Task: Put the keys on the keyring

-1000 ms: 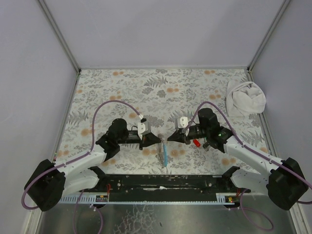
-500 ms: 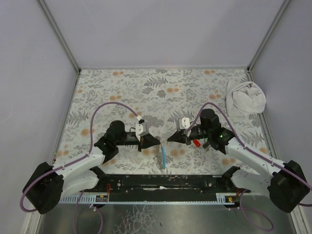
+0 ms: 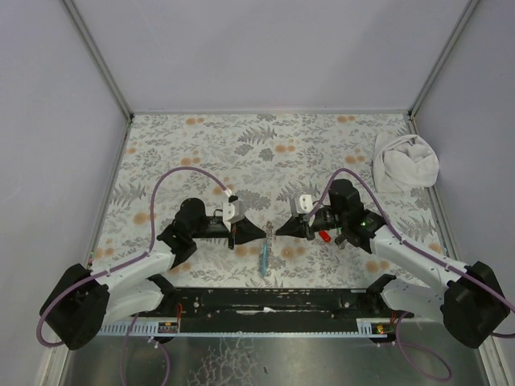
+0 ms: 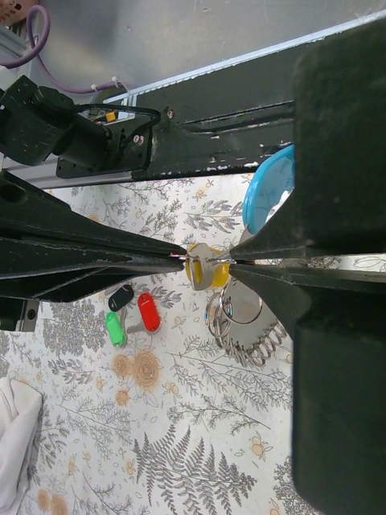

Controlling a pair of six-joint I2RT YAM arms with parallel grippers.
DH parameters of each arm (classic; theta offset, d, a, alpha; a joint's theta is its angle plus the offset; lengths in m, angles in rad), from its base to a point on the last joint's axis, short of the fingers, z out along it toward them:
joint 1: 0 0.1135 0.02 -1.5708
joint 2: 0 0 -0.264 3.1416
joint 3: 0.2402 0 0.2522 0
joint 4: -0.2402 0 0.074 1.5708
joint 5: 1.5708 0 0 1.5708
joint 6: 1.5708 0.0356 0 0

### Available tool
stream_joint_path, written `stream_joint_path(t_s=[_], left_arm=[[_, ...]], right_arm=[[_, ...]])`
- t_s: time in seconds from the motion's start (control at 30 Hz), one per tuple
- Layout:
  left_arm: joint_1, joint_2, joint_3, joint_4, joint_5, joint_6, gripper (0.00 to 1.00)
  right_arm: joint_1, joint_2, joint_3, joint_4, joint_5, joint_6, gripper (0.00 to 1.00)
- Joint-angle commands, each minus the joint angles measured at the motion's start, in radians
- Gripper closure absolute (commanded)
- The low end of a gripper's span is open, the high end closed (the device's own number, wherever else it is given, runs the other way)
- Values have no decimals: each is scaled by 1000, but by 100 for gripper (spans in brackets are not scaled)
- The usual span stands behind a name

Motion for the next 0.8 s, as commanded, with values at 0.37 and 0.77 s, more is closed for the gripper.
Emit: stream_joint_path(t_s=[0.37, 0.77], left_arm=[[6, 11, 7, 82, 37, -14, 100], [6, 27, 12, 87, 48, -23, 100]], right_arm=[[-2, 22, 29, 51, -35, 9, 100], [3, 40, 38, 64, -63, 14, 100]])
